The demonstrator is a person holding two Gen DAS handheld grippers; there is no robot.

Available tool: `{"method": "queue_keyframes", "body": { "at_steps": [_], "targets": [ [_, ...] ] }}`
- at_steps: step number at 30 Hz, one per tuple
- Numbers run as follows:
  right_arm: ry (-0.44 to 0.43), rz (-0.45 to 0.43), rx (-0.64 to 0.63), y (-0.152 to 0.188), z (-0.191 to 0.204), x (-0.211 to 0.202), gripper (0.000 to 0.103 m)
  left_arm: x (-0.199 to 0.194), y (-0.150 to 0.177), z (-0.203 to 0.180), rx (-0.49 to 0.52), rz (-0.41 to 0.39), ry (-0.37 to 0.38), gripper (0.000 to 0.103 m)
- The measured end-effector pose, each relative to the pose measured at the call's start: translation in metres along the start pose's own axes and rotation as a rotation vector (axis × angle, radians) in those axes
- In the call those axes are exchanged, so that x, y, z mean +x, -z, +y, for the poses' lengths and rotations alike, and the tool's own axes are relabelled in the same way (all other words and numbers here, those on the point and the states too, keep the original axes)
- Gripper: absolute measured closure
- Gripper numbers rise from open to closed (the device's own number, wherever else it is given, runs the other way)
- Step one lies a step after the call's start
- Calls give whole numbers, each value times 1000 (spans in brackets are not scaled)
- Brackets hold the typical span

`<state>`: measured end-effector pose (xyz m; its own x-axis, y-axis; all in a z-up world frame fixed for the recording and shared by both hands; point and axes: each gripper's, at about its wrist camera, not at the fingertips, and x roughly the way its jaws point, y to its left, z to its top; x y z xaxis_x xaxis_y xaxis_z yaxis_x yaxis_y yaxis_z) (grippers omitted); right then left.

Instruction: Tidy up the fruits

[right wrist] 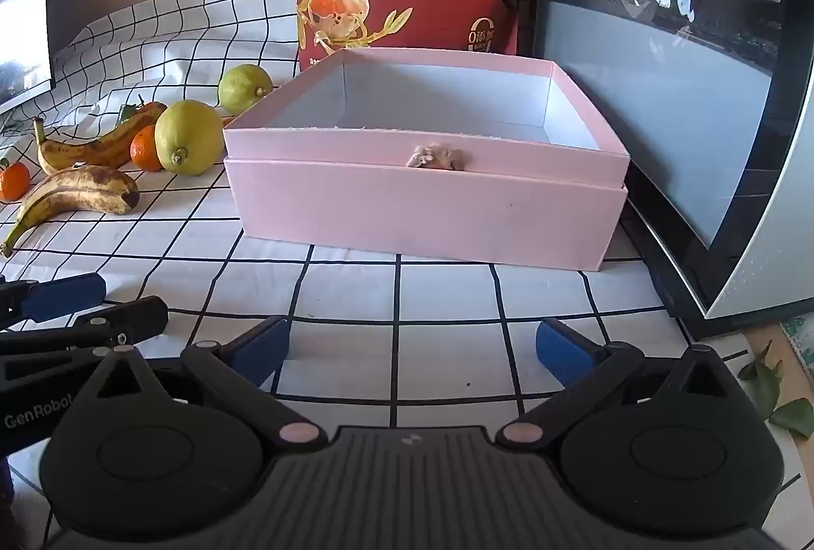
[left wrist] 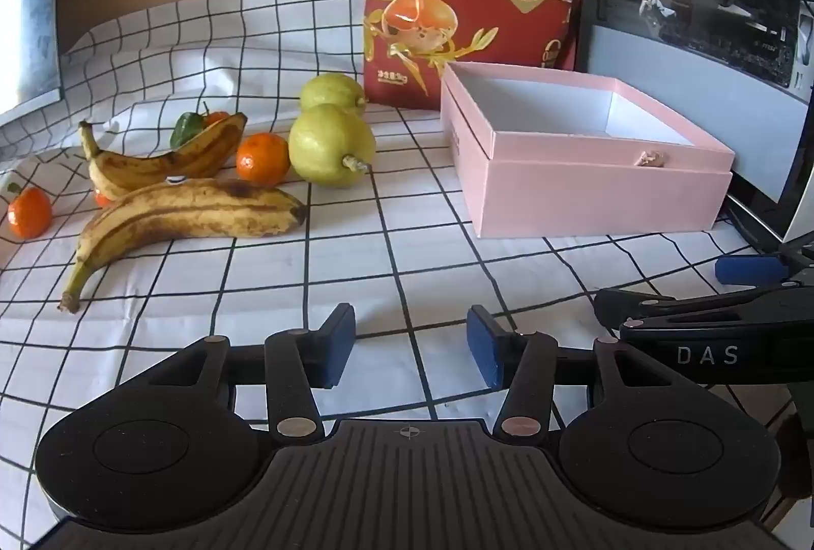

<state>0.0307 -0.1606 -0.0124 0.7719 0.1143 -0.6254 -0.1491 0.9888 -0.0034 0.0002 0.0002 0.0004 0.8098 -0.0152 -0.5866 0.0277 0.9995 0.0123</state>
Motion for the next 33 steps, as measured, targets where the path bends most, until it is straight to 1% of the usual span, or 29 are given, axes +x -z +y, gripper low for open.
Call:
{"method": "queue_keyframes", "body": {
  "at_steps": [9,14,15,18,28,33],
  "targets": [
    [-3,6,-1,-3,-2,2,0,0,0,-1,-4,-1,2,49],
    [-1,4,0,-6,5,8,0,0,0,0,-7,-1,4,49],
    [-2,-5,-3,-1,2,3,0,0,0,0,-8,-1,4,49],
    [-3,-5,-4,-1,2,3,0,0,0,0,-9,-3,0,49],
    [-2,-7,-5,0,2,2,0,-8,5,-2,-42,-16,-51,49],
    [-3,-7,-5,0,2,2,0,-8,6,-3,-42,-14,-54,49]
  ]
}}
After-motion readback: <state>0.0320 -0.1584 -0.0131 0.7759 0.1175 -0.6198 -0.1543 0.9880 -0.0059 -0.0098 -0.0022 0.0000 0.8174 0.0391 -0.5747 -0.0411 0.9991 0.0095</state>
